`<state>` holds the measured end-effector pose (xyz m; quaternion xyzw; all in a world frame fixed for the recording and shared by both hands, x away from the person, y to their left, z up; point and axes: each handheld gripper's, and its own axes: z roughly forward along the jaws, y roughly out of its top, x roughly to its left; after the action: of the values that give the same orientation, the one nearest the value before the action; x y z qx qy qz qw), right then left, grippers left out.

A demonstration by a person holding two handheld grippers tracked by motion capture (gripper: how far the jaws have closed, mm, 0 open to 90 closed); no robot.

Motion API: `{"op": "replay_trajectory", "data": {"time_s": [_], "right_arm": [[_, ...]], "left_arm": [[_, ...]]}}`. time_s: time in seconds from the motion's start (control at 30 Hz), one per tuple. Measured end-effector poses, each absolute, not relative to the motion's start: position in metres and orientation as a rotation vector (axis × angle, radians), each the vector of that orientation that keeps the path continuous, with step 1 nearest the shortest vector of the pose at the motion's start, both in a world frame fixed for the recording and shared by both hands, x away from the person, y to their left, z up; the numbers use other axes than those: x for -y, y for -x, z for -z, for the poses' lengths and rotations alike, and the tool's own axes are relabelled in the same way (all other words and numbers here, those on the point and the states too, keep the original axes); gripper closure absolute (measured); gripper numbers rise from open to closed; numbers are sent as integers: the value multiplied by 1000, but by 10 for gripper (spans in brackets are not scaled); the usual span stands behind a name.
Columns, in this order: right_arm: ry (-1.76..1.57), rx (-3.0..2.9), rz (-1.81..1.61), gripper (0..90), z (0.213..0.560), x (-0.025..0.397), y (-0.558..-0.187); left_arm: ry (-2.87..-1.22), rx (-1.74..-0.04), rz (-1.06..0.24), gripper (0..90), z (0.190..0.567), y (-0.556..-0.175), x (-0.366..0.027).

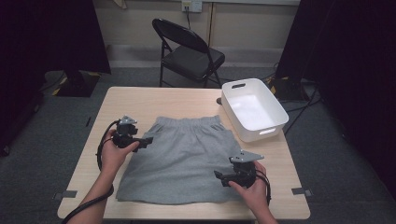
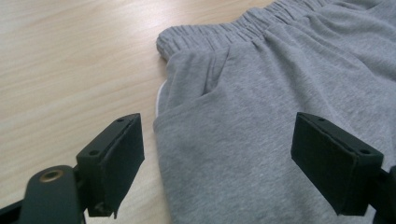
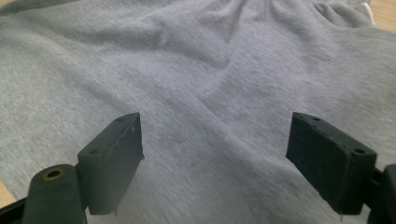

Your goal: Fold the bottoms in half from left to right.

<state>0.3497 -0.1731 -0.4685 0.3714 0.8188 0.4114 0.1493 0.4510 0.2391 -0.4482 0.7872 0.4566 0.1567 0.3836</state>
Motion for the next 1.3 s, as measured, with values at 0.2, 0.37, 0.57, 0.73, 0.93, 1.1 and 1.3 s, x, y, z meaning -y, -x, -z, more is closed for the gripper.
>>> {"op": "replay_trajectory", "data": {"time_s": [0.2, 0.37, 0.57, 0.73, 0.93, 1.1, 1.3], "right_arm": [[-1046, -2371, -1195, 182, 468, 161, -350], [-1026, -2380, -1203, 188, 467, 151, -350], [-996, -2399, -1231, 191, 464, 136, -351], [-976, -2414, -1235, 193, 465, 125, -352], [-978, -2412, -1254, 199, 466, 119, -352], [-976, -2421, -1247, 199, 467, 116, -353], [-975, -2423, -1245, 200, 467, 112, -355]], "left_arm": [[-2001, -1165, -392, 170, 446, -458, -236], [-2001, -1163, -382, 170, 447, -464, -232], [-2017, -1160, -380, 171, 450, -472, -228], [-2018, -1152, -375, 172, 453, -478, -224], [-2019, -1145, -377, 173, 455, -486, -221], [-2018, -1146, -386, 174, 456, -492, -220], [-2043, -1137, -412, 197, 457, -498, -219]]}}
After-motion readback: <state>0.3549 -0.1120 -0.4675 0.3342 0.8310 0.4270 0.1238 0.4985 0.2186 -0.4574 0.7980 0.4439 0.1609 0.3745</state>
